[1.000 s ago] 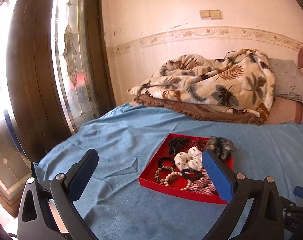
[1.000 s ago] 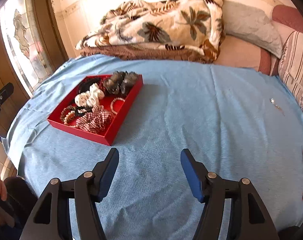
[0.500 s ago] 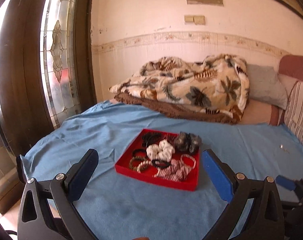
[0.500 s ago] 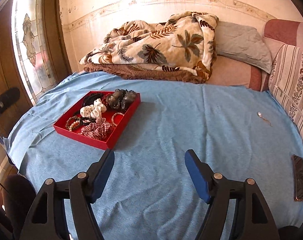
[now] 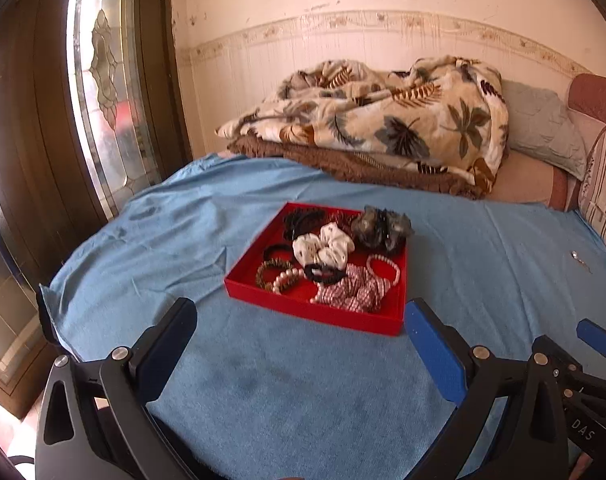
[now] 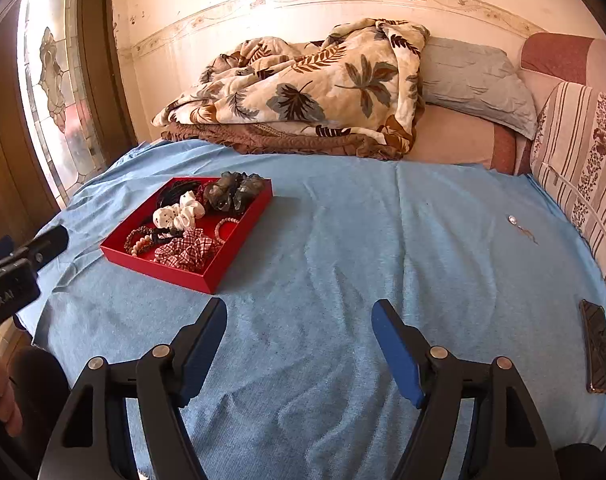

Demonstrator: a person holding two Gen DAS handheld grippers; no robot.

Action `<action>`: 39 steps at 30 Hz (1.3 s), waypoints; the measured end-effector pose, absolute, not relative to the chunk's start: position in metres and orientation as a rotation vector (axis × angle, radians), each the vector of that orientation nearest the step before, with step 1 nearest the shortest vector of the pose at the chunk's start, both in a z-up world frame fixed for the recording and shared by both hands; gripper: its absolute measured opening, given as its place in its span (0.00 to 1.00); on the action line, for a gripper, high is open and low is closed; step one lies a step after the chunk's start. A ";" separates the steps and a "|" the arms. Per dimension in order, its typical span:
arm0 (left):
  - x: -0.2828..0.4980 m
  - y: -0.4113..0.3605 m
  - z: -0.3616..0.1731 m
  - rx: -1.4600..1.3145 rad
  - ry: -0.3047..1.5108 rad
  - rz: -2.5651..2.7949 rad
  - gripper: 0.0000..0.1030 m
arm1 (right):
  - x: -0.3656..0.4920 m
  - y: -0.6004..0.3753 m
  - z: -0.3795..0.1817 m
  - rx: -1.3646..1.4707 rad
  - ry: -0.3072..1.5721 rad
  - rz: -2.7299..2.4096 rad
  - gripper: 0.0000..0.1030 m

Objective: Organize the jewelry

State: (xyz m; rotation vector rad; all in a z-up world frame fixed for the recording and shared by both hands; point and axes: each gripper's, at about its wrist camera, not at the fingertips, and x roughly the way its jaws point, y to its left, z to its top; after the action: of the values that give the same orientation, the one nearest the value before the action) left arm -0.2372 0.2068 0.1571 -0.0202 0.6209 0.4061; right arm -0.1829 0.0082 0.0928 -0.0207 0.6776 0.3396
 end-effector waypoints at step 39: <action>-0.221 0.228 0.113 -0.091 0.796 0.396 1.00 | -0.181 0.027 0.082 -0.097 0.691 0.325 0.81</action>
State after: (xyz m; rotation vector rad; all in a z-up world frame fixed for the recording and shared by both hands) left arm -0.2212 0.2279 0.1128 -0.0907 0.7963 0.3963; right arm -0.1813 0.0274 0.0824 -0.0968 0.6915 0.3255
